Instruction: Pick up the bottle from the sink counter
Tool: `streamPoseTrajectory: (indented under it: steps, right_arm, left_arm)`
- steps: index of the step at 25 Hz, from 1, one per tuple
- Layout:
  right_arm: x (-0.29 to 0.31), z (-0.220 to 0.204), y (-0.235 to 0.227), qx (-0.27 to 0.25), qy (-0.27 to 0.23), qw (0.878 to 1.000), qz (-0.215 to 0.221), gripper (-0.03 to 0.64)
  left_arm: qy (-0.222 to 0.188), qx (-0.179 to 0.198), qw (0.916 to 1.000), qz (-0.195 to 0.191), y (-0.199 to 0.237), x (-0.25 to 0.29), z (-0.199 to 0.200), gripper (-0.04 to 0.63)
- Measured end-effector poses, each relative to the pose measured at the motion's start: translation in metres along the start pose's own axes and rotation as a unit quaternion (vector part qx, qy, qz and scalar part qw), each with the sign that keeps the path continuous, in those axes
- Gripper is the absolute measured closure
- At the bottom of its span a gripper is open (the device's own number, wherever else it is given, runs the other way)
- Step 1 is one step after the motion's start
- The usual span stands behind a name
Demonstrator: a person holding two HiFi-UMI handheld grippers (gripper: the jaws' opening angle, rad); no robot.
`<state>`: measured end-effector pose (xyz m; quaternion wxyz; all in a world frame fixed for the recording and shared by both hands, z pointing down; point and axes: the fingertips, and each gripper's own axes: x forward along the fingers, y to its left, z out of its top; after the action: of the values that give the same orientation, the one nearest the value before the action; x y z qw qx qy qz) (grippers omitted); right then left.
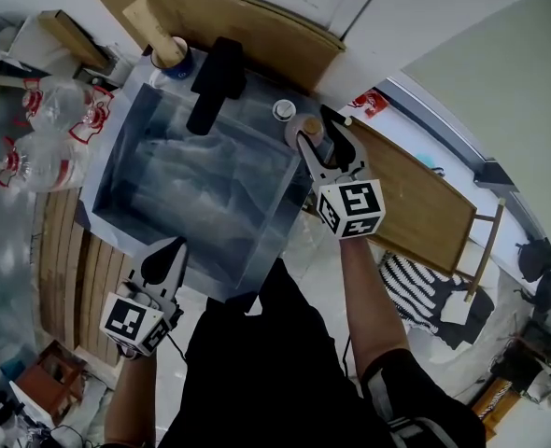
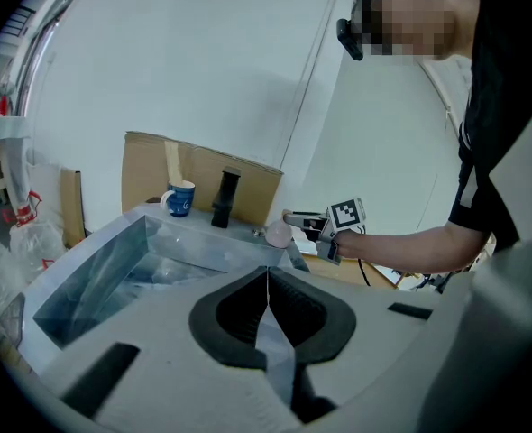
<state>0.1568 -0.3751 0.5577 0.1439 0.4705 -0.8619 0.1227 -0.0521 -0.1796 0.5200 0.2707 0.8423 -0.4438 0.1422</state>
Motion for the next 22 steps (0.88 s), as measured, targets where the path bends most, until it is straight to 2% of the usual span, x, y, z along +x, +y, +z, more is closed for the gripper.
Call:
streamPoseTrajectory:
  steps: [11, 18, 22]
  right_arm:
    - [0.020, -0.001, 0.001, -0.023, -0.002, 1.000, -0.002, 0.413]
    - [0.024, -0.003, 0.001, -0.041, -0.006, 0.999, -0.022, 0.474]
    - [0.024, -0.002, 0.001, -0.041, -0.013, 0.999, -0.030, 0.477]
  left_arm:
    - [0.010, 0.004, 0.9999, 0.002, 0.004, 0.005, -0.013, 0.575]
    - [0.024, 0.001, 0.9997, 0.003, 0.005, 0.005, -0.017, 0.575]
    - [0.022, 0.004, 0.9997, 0.003, 0.007, 0.003, -0.018, 0.575]
